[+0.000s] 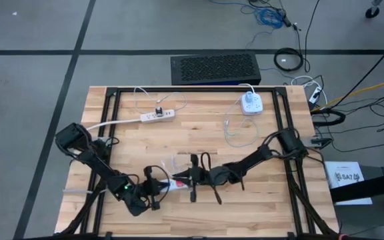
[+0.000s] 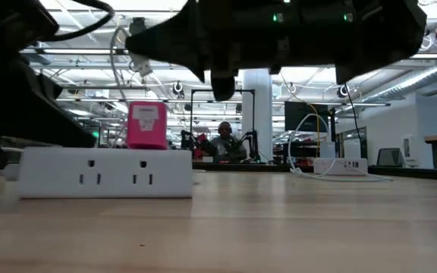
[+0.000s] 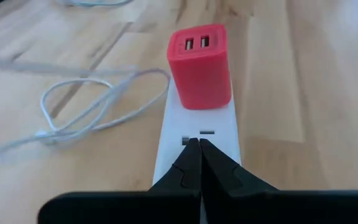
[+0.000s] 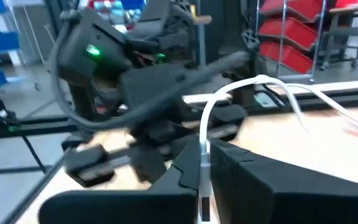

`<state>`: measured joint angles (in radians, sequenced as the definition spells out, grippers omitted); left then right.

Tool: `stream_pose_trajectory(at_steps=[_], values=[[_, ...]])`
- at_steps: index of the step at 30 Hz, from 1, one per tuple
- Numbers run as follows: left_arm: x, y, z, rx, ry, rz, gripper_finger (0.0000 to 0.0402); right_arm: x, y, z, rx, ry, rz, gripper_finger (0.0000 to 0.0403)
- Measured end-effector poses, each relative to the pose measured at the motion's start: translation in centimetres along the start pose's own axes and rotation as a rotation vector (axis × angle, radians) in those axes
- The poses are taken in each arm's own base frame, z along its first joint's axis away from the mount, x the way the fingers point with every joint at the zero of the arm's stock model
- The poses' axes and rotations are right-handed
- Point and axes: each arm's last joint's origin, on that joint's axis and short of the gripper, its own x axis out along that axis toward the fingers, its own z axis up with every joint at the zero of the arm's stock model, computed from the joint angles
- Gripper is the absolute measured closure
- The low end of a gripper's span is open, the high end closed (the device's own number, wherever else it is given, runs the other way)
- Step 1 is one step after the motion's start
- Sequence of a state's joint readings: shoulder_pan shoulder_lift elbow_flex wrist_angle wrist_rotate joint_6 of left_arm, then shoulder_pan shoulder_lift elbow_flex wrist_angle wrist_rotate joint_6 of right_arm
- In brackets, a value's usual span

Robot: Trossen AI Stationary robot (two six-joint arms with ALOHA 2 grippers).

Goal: Insert USB
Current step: Insert the white cable charger into the pink charger adapter

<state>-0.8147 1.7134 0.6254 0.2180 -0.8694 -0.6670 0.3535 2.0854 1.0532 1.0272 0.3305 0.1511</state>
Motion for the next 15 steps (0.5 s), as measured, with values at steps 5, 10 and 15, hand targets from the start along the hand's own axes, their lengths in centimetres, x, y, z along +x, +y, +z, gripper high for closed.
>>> stream_pose_trajectory(at_steps=[5, 10, 15], values=[[0.8, 0.7, 0.4, -0.028, -0.001, 0.038, 0.0401, 0.5, 0.3, -1.7, -0.002, -0.023, -0.024, 0.0403], [1.0, 0.8, 0.6, -0.034, -0.002, 0.047, 0.0401, 0.6, -0.1, -3.3, -0.002, 0.014, -0.052, 0.0403], [1.0, 0.8, 0.6, -0.034, -0.002, 0.047, 0.0401, 0.5, -0.2, -3.4, -0.028, 0.029, -0.087, 0.0402]])
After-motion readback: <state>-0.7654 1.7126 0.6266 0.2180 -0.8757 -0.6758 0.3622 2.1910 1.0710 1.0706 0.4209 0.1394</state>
